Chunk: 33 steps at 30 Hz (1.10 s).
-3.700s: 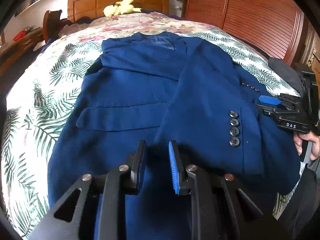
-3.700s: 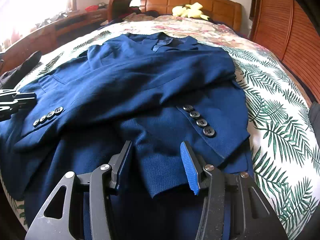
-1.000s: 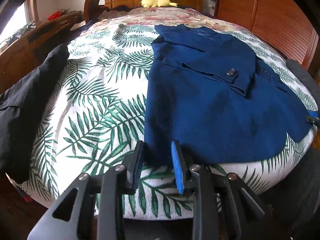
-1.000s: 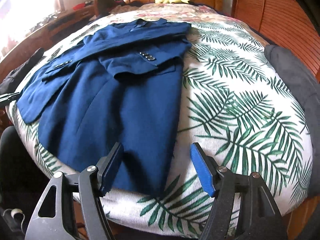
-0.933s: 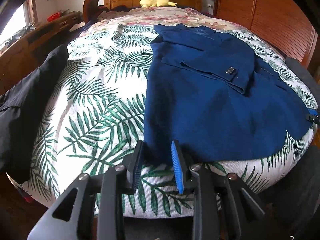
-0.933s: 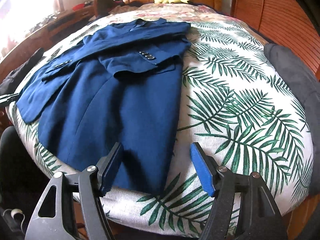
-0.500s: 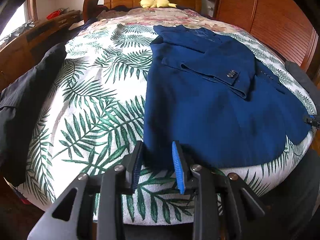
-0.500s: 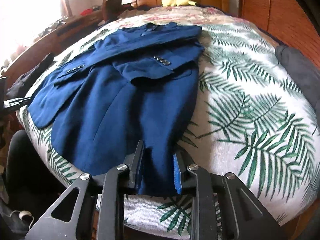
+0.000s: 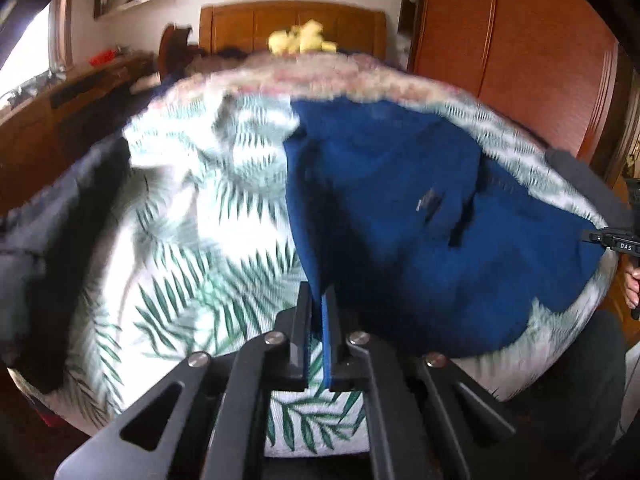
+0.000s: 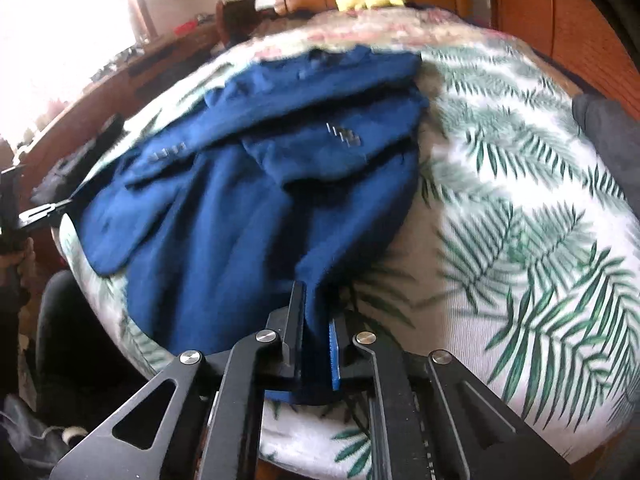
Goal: Fold large clothes
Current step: 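Lift the hem with both grippers and fold it toward the collar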
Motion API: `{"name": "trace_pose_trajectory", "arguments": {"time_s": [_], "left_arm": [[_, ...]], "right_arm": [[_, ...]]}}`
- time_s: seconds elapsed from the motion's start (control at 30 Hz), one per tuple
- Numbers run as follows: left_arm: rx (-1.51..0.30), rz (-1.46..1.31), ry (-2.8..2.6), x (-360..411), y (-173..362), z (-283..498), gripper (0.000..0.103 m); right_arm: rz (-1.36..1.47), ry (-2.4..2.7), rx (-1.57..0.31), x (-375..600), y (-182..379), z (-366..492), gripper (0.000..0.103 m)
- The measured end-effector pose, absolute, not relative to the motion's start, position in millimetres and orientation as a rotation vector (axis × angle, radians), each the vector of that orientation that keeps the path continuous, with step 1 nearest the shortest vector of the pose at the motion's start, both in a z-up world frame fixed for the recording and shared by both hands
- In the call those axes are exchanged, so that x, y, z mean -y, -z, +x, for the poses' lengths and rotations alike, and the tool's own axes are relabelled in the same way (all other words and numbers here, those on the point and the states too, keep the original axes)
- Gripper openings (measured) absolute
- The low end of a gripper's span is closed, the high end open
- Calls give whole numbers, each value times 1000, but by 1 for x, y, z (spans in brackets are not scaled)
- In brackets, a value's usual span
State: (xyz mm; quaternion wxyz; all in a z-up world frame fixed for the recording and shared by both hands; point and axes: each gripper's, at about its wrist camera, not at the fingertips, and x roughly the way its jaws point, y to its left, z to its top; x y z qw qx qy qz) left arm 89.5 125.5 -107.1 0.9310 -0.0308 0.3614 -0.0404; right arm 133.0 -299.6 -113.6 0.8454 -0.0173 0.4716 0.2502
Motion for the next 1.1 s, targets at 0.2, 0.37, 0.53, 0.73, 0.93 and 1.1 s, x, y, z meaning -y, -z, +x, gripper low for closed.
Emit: {"name": "trace_pose_trajectory", "arguments": {"time_s": [0.2, 0.37, 0.53, 0.73, 0.93, 1.1], "left_arm": [[-588, -4, 84, -105, 31, 89, 1], [-455, 5, 96, -92, -38, 88, 0], [-332, 29, 97, -84, -103, 74, 0], [-204, 48, 108, -81, -174, 42, 0], [-110, 53, 135, -82, -217, 1, 0], [-113, 68, 119, -87, -222, 0, 0]], "right_arm": [[-5, -532, -819, 294, 39, 146, 5], [16, -533, -691, 290, -30, 160, 4], [30, -541, -575, 291, -93, 153, 4], [5, -558, -428, 296, -171, 122, 4], [10, -604, -303, 310, -229, 78, 4], [22, -615, -233, 329, -254, 53, 4]]}}
